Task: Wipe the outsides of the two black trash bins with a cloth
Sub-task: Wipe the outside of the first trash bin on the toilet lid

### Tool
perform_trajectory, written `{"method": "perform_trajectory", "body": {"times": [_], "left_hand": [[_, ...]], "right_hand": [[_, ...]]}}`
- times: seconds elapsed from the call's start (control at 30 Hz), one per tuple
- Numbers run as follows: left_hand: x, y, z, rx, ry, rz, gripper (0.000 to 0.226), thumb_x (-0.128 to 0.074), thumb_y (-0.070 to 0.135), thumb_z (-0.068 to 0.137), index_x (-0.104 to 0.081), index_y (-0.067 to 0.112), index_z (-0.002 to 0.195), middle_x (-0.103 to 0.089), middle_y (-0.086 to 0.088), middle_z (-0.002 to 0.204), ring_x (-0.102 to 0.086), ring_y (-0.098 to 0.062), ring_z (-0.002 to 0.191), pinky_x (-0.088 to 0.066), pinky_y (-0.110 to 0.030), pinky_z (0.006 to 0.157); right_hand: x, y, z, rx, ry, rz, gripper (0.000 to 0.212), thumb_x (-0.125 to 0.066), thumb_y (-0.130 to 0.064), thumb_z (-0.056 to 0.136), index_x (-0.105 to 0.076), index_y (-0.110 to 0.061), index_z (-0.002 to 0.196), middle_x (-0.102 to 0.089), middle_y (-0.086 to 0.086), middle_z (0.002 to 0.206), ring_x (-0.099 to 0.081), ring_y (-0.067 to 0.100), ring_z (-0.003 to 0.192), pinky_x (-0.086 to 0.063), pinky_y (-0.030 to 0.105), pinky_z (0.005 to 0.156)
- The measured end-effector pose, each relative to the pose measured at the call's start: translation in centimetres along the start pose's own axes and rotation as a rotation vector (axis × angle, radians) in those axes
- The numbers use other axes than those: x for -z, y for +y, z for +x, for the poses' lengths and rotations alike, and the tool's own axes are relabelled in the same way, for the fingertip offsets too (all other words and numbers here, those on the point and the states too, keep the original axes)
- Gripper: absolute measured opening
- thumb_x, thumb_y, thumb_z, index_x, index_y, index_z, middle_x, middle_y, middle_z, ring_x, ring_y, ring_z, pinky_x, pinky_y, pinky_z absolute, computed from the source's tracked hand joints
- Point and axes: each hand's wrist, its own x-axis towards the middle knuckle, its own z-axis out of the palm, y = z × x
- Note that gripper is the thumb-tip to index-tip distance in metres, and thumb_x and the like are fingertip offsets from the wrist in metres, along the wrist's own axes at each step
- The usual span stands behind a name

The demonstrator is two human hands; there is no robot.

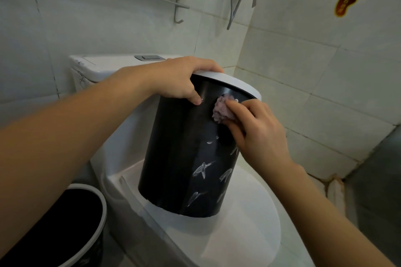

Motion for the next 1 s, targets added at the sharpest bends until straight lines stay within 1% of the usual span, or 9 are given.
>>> {"method": "perform_trajectory", "body": {"times": [0.1,0.17,0.3,0.53,0.63,0.7,0.77,0.87,1.0], "left_hand": [[0.0,-0.4,0.0,0.010,0.015,-0.017,0.068,-0.079,0.006,0.073,-0.055,0.054,0.115,-0.066,0.013,0.111,-0.063,-0.015,0.104,-0.053,-0.044,0.095],[0.1,-0.7,0.1,0.018,0.020,-0.028,0.069,-0.080,0.006,0.072,-0.054,0.057,0.112,-0.065,0.016,0.110,-0.063,-0.014,0.105,-0.052,-0.044,0.096],[0.0,-0.8,0.1,0.018,0.011,-0.039,0.069,-0.079,0.006,0.073,-0.054,0.057,0.111,-0.065,0.017,0.109,-0.062,-0.012,0.104,-0.052,-0.043,0.095],[-0.1,-0.6,0.2,0.018,0.007,-0.039,0.068,-0.079,0.006,0.073,-0.055,0.055,0.115,-0.065,0.015,0.111,-0.063,-0.014,0.104,-0.054,-0.044,0.094],[-0.2,-0.6,0.3,0.017,0.015,-0.030,0.069,-0.078,0.006,0.072,-0.054,0.055,0.114,-0.065,0.016,0.109,-0.062,-0.014,0.104,-0.053,-0.043,0.095],[-0.2,-0.7,0.4,0.026,0.018,-0.020,0.069,-0.078,0.009,0.071,-0.053,0.057,0.113,-0.064,0.015,0.110,-0.062,-0.016,0.104,-0.052,-0.044,0.095],[-0.2,-0.8,0.5,0.033,0.015,-0.019,0.069,-0.078,0.010,0.071,-0.053,0.057,0.115,-0.064,0.013,0.113,-0.062,-0.017,0.105,-0.052,-0.045,0.095],[-0.3,-0.7,0.6,0.032,0.023,-0.029,0.070,-0.078,0.010,0.071,-0.053,0.057,0.116,-0.064,0.012,0.115,-0.062,-0.016,0.106,-0.053,-0.044,0.094],[-0.3,-0.6,0.8,0.038,0.012,-0.044,0.069,-0.077,0.007,0.072,-0.054,0.055,0.116,-0.064,0.014,0.114,-0.062,-0.014,0.105,-0.054,-0.041,0.092]], "right_hand": [[0.0,-0.6,-1.8,0.127,-0.090,0.047,0.030,-0.062,-0.028,0.096,-0.067,-0.012,0.122,-0.059,0.009,0.099,-0.056,0.026,0.083,-0.051,0.039,0.059],[0.1,-0.9,-3.2,0.223,-0.166,0.089,0.030,-0.061,-0.028,0.096,-0.068,-0.013,0.121,-0.058,0.009,0.099,-0.055,0.024,0.081,-0.051,0.035,0.059],[0.2,-0.8,-3.9,0.322,-0.187,0.082,0.030,-0.064,-0.028,0.095,-0.069,-0.013,0.120,-0.060,0.009,0.098,-0.055,0.023,0.080,-0.049,0.032,0.056],[-0.2,-0.6,-1.6,-0.001,-0.020,0.051,0.032,-0.064,-0.031,0.095,-0.068,-0.013,0.121,-0.059,0.007,0.096,-0.054,0.021,0.079,-0.049,0.033,0.056],[0.0,-1.2,-2.9,0.125,-0.094,0.068,0.030,-0.060,-0.029,0.097,-0.068,-0.013,0.121,-0.058,0.009,0.097,-0.055,0.023,0.079,-0.051,0.037,0.057],[0.1,-1.3,-4.2,0.242,-0.164,0.062,0.029,-0.059,-0.028,0.098,-0.068,-0.013,0.121,-0.059,0.010,0.098,-0.056,0.024,0.079,-0.051,0.034,0.059],[0.1,-1.1,-4.9,0.275,-0.191,0.043,0.029,-0.060,-0.029,0.098,-0.068,-0.013,0.122,-0.060,0.010,0.099,-0.056,0.023,0.081,-0.051,0.033,0.060],[-0.1,-0.9,-4.5,0.127,-0.117,0.031,0.031,-0.060,-0.030,0.097,-0.068,-0.015,0.123,-0.060,0.009,0.100,-0.056,0.024,0.082,-0.051,0.037,0.059],[-0.6,-1.4,-3.6,-0.056,-0.068,0.045,0.037,-0.061,-0.034,0.095,-0.064,-0.012,0.125,-0.063,0.006,0.101,-0.056,0.021,0.085,-0.051,0.033,0.061]]}}
